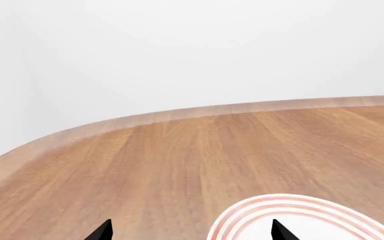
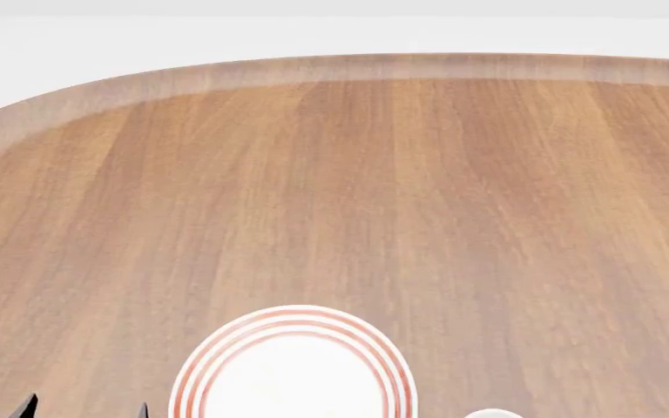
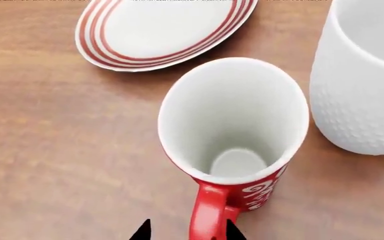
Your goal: Put the red mug on the left plate.
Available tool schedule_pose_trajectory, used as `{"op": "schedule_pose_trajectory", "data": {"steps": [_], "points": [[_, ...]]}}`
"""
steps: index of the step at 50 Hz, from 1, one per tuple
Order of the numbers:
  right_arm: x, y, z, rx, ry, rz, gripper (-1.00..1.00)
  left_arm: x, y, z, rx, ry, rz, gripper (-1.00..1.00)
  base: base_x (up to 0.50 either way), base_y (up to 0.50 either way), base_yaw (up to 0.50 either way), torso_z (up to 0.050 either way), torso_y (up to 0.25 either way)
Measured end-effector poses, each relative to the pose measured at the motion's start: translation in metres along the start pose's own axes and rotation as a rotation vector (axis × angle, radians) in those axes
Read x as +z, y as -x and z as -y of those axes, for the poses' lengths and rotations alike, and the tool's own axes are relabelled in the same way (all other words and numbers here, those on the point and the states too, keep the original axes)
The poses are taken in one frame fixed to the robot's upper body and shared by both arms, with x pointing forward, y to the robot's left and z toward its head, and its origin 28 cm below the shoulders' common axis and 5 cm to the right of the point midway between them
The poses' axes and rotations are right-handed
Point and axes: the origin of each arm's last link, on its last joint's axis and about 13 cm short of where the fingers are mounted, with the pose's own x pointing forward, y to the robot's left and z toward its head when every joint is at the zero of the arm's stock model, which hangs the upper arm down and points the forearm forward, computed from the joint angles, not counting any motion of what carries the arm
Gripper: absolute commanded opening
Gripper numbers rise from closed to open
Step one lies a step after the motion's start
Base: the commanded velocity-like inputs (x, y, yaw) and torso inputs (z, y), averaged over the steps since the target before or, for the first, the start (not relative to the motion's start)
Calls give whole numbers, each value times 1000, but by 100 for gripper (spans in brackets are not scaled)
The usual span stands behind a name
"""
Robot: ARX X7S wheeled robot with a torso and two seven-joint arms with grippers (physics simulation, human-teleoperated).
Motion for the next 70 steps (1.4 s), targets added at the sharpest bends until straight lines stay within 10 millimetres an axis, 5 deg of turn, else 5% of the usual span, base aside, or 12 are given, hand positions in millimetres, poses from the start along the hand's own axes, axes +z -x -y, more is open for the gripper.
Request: {"op": "schedule_pose_trajectory", "data": {"steps": [19, 50, 70], "points": [[6, 13, 3, 54, -3, 40, -100, -1, 0, 0, -2, 1, -1, 100, 0, 0, 0, 0, 1], [19, 96, 16, 463, 15, 153, -100, 0, 0, -1, 4, 2, 3, 100, 0, 0, 0, 0, 0], [9, 127, 27, 741, 55, 209, -100, 1, 0, -1, 8, 1, 7, 100, 0, 0, 0, 0, 0]]}}
